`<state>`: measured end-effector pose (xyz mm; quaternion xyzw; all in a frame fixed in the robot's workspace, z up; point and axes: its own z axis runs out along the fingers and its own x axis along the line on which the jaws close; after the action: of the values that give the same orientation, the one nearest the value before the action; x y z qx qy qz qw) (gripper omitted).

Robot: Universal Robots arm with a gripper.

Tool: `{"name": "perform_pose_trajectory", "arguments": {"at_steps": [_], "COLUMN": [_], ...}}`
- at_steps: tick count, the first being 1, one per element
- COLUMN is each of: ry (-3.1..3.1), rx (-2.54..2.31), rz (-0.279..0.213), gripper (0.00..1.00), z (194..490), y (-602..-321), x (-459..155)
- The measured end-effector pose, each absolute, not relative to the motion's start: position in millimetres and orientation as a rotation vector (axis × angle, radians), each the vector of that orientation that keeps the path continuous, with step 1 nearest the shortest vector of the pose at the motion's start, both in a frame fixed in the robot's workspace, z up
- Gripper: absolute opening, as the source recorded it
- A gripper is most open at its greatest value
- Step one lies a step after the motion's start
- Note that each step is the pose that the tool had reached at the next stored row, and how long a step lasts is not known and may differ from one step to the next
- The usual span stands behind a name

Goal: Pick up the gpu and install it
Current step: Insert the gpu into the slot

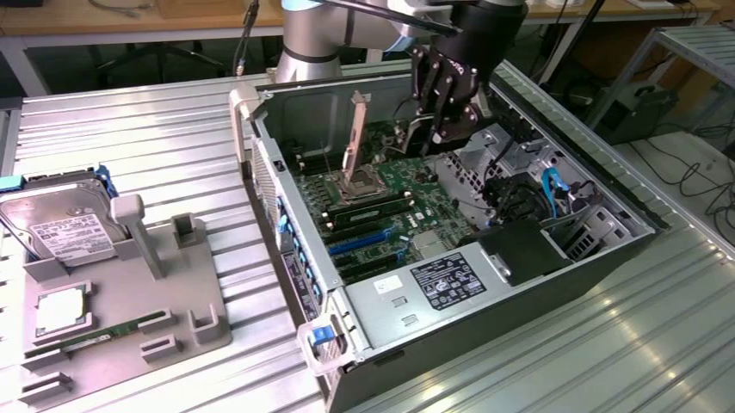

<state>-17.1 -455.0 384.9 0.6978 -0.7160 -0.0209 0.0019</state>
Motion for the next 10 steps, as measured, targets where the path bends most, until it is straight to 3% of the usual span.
{"name": "perform_pose_trajectory", "arguments": {"at_steps": [10], "ry": [-2.246], "rx": [2.19], "rz": [-0.066], "gripper": [0.28], "z": [380.6], "y": [-455.3], "x": [-17.1]}}
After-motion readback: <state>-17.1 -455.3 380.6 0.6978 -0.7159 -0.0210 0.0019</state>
